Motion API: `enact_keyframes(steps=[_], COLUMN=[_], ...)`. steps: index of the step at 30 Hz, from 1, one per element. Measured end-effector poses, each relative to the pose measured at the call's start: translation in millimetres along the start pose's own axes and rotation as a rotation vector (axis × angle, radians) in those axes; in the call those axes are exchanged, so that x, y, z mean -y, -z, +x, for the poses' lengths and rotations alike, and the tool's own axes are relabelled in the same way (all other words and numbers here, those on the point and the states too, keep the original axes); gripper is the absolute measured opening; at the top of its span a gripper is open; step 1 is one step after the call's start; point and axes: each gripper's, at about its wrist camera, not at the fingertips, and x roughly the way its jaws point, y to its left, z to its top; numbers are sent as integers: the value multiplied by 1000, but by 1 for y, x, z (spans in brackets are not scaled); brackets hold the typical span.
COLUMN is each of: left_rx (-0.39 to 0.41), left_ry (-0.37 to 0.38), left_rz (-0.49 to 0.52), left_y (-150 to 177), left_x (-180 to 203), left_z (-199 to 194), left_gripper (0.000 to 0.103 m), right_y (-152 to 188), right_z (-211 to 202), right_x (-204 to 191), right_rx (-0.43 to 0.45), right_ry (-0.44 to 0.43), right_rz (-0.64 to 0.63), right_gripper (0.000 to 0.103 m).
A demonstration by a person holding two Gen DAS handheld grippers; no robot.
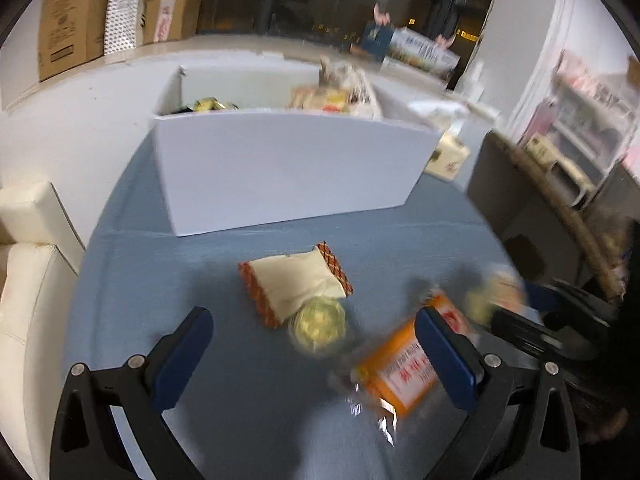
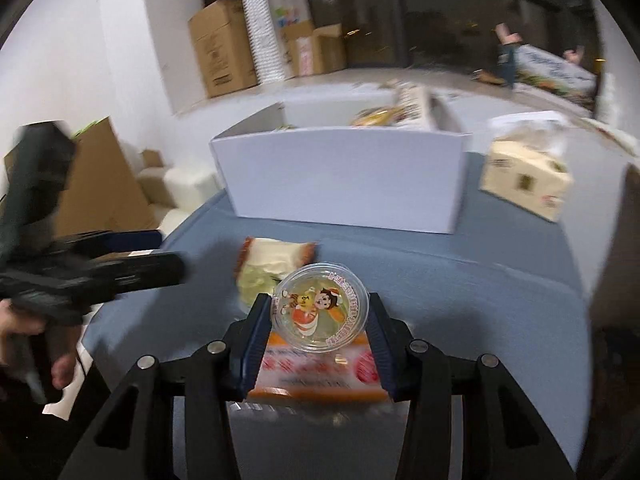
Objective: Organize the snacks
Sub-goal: 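Grasp the small cracker packet with the left tool while the right grasps the jelly cup, then carry both items over the white box and release them inside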
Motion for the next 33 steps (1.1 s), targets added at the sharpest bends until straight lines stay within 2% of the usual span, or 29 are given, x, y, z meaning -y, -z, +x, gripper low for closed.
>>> enact_keyframes(steps=[2, 5, 8, 14, 16, 17, 18, 19, 21, 23, 25, 33], left_rx=[-33, -69, -90, -137, -130, -123, -114, -103, -112, -95, -80, 59], left_ry=[0, -47, -78, -77, -92, -101, -117, -136, -82, -70, -58, 22], left_rz=[2, 26, 10, 14, 56, 70, 86, 103, 82, 83, 81, 103], left_y=[-8, -17, -22, -18, -15, -14, -14, -15, -19, -21, -21, -43], left_x=[5, 10, 7, 9, 14, 16, 19, 20, 16, 12, 10, 17], left_z=[23, 50, 65, 86, 87, 86, 86, 83, 82, 77, 70, 17], left_gripper=[103, 103, 103, 102, 101, 94, 73, 66, 63, 57, 57, 57], right_y=[6, 15, 22, 26, 25, 26, 26, 27, 27, 27, 26, 10], right_z=[-13, -30, -42, -49, -47, -47, -45, -44, -41, -39, -38, -30], right_x=[6, 18, 30, 38, 38, 36, 35, 34, 32, 31, 30, 28], right_rx=[19, 39, 55, 69, 66, 65, 63, 59, 52, 49, 47, 58], right_ry=[36, 57, 76, 73, 73, 72, 70, 69, 67, 67, 68, 51], right_rz=[32, 78, 120, 160, 152, 149, 147, 146, 143, 141, 139, 134], right_gripper=[51, 51, 51, 51, 51, 51, 51, 51, 51, 51, 51, 51])
